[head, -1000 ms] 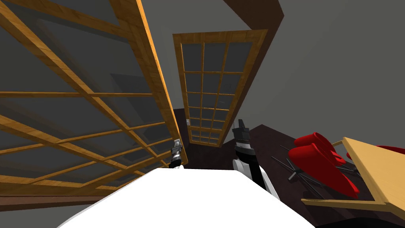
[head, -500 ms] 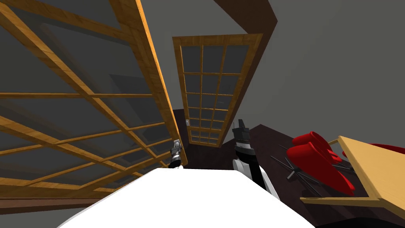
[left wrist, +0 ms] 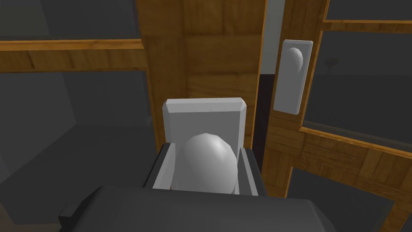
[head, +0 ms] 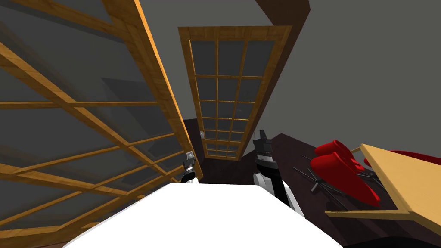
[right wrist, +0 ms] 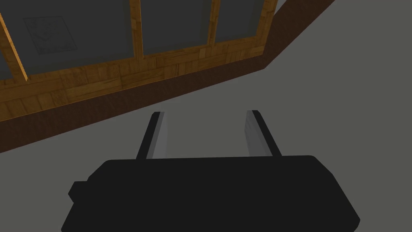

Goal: Push the door open

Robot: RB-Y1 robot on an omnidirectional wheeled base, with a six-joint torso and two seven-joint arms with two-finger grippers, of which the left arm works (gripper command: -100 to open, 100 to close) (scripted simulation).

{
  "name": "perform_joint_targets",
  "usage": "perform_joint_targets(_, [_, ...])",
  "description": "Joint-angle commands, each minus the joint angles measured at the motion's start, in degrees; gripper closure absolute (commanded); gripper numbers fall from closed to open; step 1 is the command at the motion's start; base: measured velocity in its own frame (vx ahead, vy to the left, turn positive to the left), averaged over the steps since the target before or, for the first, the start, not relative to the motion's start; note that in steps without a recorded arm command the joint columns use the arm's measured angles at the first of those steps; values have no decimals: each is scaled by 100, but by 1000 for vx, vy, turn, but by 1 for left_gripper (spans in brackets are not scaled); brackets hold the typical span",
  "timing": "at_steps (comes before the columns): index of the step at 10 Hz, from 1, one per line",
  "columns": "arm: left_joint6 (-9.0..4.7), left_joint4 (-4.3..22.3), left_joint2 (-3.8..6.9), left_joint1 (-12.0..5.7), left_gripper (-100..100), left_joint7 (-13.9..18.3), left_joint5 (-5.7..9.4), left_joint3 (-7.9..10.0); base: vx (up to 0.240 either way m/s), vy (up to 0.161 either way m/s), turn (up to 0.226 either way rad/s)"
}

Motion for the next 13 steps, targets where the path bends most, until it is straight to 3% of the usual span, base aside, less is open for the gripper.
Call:
perform_joint_targets(1, [-118,-11,75,35,100,-24,67,179,90,37,-70])
perform_joint_targets(4, [-193,53,114,-30,100,-91,181,442,94,39,-59])
perform_joint_targets(6, [-193,53,114,-30,100,-91,181,442,39,37,-3])
perform_joint_targets(9, [-277,122,138,-104,100,-166,308,732,53,25,-76])
perform_joint_targets(13, [-335,171,144,-156,100,-219,396,936,61,34,-39])
